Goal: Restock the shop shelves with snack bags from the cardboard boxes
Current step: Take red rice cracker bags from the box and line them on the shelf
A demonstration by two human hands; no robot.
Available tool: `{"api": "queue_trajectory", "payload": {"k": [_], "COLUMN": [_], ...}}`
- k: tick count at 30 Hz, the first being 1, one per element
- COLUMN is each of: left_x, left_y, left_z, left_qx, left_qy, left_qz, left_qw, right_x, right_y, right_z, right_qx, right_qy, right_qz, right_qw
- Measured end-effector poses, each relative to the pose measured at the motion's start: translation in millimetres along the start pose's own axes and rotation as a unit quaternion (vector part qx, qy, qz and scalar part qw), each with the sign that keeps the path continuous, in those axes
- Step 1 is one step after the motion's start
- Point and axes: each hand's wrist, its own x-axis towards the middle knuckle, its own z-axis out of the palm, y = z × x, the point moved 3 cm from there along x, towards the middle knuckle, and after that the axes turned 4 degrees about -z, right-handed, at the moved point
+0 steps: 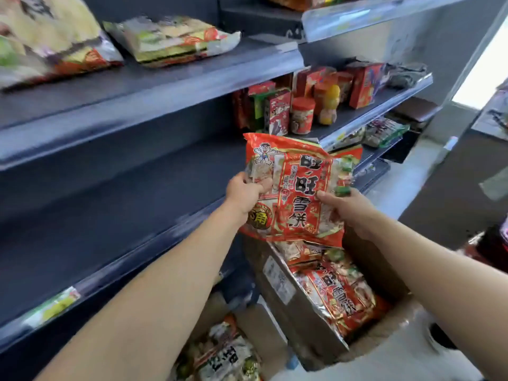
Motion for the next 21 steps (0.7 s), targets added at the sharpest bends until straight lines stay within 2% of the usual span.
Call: {"api": "queue_trajectory", "payload": {"k": [2,8,12,17,21], "left_x": [-15.4,-72.5,-119.8,-174.8,-200.6], "left_y": [6.3,-4.7,-26.3,-63.0,-83.6], "left_z": [-45.5,-205.6,-310.7,-428.2,-506.8], "left_qx": [-0.012,-0.04,-0.04,-0.065,-0.088], "left_qy": [0.036,0.175,0.278,0.375,0.436], "left_qz": [0.003,0.003,-0.005,-0.024,-0.026], "left_qw": [0.999,0.984,0.96,0.925,0.895], "right_x": [-16.9,-60.8,-98.7,-154.2,-192.7], "right_y": [-30.4,-87.2,-107.2,-114.5,-118.5], "right_z": [35.6,182.8,294.5,423.5,515.2], "right_qx": [-0.011,-0.003,-0.035,-0.065,-0.072], "right_qy": [-0.075,-0.202,-0.279,-0.367,-0.409], "right_qz": [-0.025,-0.059,-0.094,-0.119,-0.144], "right_qw": [0.997,0.978,0.955,0.92,0.898]}}
